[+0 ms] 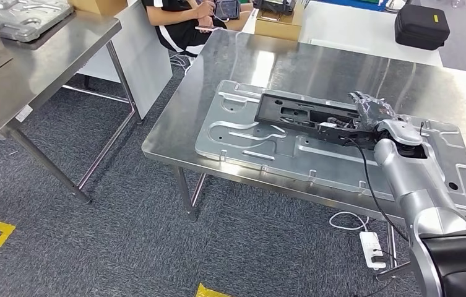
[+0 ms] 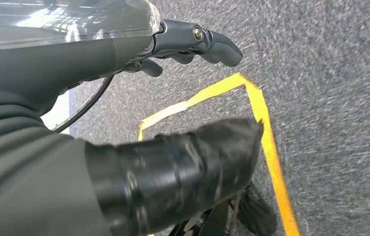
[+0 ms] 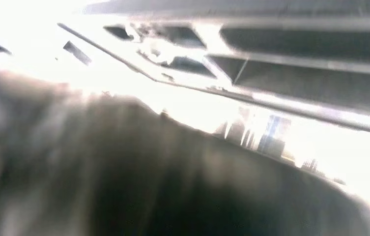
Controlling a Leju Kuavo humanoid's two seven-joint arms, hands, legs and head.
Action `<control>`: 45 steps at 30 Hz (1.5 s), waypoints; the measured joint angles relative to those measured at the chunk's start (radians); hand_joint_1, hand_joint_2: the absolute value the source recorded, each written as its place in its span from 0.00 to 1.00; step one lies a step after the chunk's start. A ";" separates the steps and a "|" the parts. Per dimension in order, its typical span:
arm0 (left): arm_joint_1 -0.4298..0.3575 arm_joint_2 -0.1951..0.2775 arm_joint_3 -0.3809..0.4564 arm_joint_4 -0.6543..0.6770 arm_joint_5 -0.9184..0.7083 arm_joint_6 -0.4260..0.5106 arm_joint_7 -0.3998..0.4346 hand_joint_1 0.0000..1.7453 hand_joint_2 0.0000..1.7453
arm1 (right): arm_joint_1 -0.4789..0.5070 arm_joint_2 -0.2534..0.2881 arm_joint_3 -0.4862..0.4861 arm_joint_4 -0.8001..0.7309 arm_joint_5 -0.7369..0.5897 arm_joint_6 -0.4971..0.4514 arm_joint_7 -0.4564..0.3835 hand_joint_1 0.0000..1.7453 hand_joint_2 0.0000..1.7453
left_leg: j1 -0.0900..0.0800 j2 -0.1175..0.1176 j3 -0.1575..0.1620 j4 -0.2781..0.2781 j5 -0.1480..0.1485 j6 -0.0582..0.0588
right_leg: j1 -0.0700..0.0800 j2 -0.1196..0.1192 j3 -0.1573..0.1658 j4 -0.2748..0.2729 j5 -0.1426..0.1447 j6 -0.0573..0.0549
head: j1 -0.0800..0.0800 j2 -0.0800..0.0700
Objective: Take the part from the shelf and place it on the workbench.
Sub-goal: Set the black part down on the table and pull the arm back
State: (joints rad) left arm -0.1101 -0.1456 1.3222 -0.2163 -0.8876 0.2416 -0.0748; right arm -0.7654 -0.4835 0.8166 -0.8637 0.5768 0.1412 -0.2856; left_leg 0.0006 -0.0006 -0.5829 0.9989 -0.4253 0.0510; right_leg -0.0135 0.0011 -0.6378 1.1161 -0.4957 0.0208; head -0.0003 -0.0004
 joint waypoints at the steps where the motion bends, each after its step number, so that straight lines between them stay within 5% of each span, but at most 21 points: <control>1: 0.000 0.000 0.000 0.000 0.000 0.000 0.000 0.00 0.00 | 0.001 -0.003 -0.001 0.000 0.000 0.000 0.000 0.00 0.00 | 0.000 0.000 -0.001 -0.001 0.001 0.002 | -0.001 0.000 -0.030 0.065 -0.034 0.003 | 0.000 0.000; 3: 0.000 0.000 0.000 0.000 0.000 -0.001 0.000 0.00 0.00 | 0.007 -0.005 -0.001 0.000 0.000 0.001 0.000 0.00 0.00 | 0.000 -0.001 -0.002 0.001 0.001 0.003 | -0.003 0.000 -0.084 0.178 -0.075 0.010 | 0.000 0.000; 4: 0.001 0.000 0.000 0.000 0.000 -0.001 0.000 0.00 0.00 | 0.011 -0.005 -0.001 0.000 0.000 0.001 0.000 0.00 0.00 | 0.000 -0.001 -0.002 0.003 0.000 0.002 | -0.005 0.000 -0.092 0.192 -0.070 0.012 | 0.000 0.000; 7: 0.001 -0.001 0.000 0.000 0.000 -0.004 0.000 0.00 0.00 | 0.013 -0.009 -0.002 0.000 0.000 0.000 0.000 0.00 0.00 | 0.001 -0.002 -0.004 0.017 -0.006 -0.005 | -0.010 -0.001 -0.010 0.028 0.021 0.013 | 0.000 0.000; 9: 0.000 -0.001 0.000 0.000 0.002 -0.008 0.000 0.00 0.00 | 0.012 -0.013 -0.004 -0.001 0.000 0.001 0.000 0.00 0.00 | -0.001 -0.004 -0.009 0.028 -0.008 -0.014 | -0.006 0.000 0.034 -0.067 0.054 0.007 | 0.000 0.000; 13: 0.001 -0.001 0.001 0.000 0.005 -0.014 0.000 0.00 0.00 | 0.009 -0.021 -0.007 -0.005 -0.001 0.005 -0.001 0.00 0.00 | -0.004 -0.005 -0.023 0.040 -0.014 -0.033 | -0.005 0.001 0.026 -0.078 0.068 -0.014 | 0.000 0.000; 16: 0.001 -0.001 0.001 0.000 0.007 -0.016 0.000 0.00 0.00 | -0.003 -0.029 -0.012 -0.012 -0.004 0.018 -0.002 0.00 0.00 | 0.000 -0.004 -0.070 0.160 -0.110 -0.046 | -0.008 -0.002 0.011 -0.084 0.084 -0.036 | 0.000 0.000; 19: 0.001 -0.001 0.001 0.000 0.008 -0.018 0.002 0.00 0.00 | -0.010 -0.046 -0.014 -0.027 -0.008 0.038 -0.002 0.00 0.00 | 0.004 -0.004 -0.115 0.316 -0.191 -0.051 | -0.004 -0.005 -0.014 -0.083 0.102 -0.039 | 0.000 0.000; 21: 0.001 -0.001 0.001 0.000 0.008 -0.019 0.005 0.00 0.00 | -0.014 -0.061 -0.016 -0.040 -0.011 0.051 0.000 0.00 0.00 | 0.003 -0.004 -0.059 0.255 -0.163 -0.045 | -0.001 -0.005 -0.029 -0.082 0.116 -0.037 | 0.000 0.000; 23: -0.001 0.000 0.002 0.000 0.008 -0.021 0.008 0.00 0.00 | -0.021 -0.076 -0.020 -0.056 -0.016 0.060 0.001 0.00 0.00 | -0.001 -0.004 0.039 0.106 -0.120 -0.031 | 0.002 -0.005 -0.040 -0.081 0.129 -0.032 | 0.000 0.000; 25: -0.003 0.001 0.002 0.000 0.008 -0.023 0.009 0.00 0.00 | -0.028 -0.091 -0.024 -0.071 -0.021 0.067 0.002 0.00 0.00 | -0.008 -0.003 0.083 0.024 -0.101 -0.021 | 0.001 -0.006 -0.044 -0.083 0.143 -0.021 | 0.000 0.000; 28: -0.003 0.002 0.002 0.000 0.008 -0.028 0.010 0.00 0.00 | -0.033 -0.110 -0.026 -0.087 -0.023 0.076 0.003 0.00 0.00 | -0.012 -0.001 0.074 0.006 -0.070 -0.008 | -0.005 -0.006 -0.048 -0.096 0.163 0.001 | 0.000 0.000; 29: -0.003 0.003 0.003 0.000 0.008 -0.030 0.010 0.00 0.00 | -0.033 -0.116 -0.027 -0.090 -0.023 0.079 0.003 0.00 0.00 | -0.010 0.001 0.068 -0.001 -0.055 -0.002 | -0.006 -0.005 -0.054 -0.088 0.147 0.005 | 0.000 0.000; 33: -0.001 0.003 0.003 0.000 0.008 -0.034 0.012 0.00 0.00 | -0.041 -0.137 -0.028 -0.101 -0.023 0.090 0.004 0.00 0.00 | -0.006 0.008 0.016 -0.011 -0.002 0.012 | -0.011 -0.002 -0.115 0.127 -0.033 0.019 | 0.001 0.000; 35: -0.001 0.003 0.003 0.000 0.008 -0.034 0.012 0.00 0.00 | -0.040 -0.139 -0.028 -0.102 -0.023 0.092 0.004 0.00 0.00 | -0.005 0.009 -0.016 -0.007 0.019 0.009 | -0.015 -0.003 -0.104 0.193 -0.041 0.027 | 0.001 0.000; 37: -0.002 0.002 0.003 0.000 0.008 -0.034 0.014 0.00 0.00 | -0.042 -0.141 -0.028 -0.103 -0.023 0.092 0.004 0.00 0.00 | -0.001 0.010 -0.047 0.003 0.035 0.001 | -0.019 -0.003 -0.025 0.123 0.002 0.032 | 0.001 0.000; 40: -0.001 0.002 0.003 0.000 0.008 -0.035 0.016 0.00 0.00 | -0.050 -0.144 -0.030 -0.108 -0.024 0.093 0.004 0.00 0.00 | -0.001 0.008 -0.080 0.027 0.051 -0.017 | -0.015 0.001 0.108 -0.060 -0.010 0.025 | 0.001 0.000; 43: 0.000 0.002 0.003 0.000 0.008 -0.036 0.018 0.00 0.00 | -0.056 -0.150 -0.031 -0.112 -0.024 0.097 0.004 0.00 0.00 | -0.001 0.004 -0.089 0.030 0.070 -0.037 | -0.011 0.002 0.110 -0.086 -0.009 -0.001 | 0.002 0.000; 45: 0.001 0.002 0.004 0.000 0.007 -0.036 0.019 0.00 0.00 | -0.061 -0.152 -0.031 -0.114 -0.024 0.102 0.003 0.00 0.00 | 0.001 0.002 -0.106 0.063 0.028 -0.048 | -0.014 -0.002 0.093 -0.089 0.011 -0.020 | 0.002 0.000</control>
State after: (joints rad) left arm -0.1095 -0.1433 1.3259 -0.2163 -0.8802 0.2052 -0.0562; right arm -0.8267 -0.6352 0.7855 -0.9781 0.5527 0.2429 -0.2823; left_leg 0.0020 0.0016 -0.6887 1.0623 -0.3976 0.0029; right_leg -0.0277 -0.0006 -0.5450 1.0267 -0.4844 0.0010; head 0.0016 -0.0004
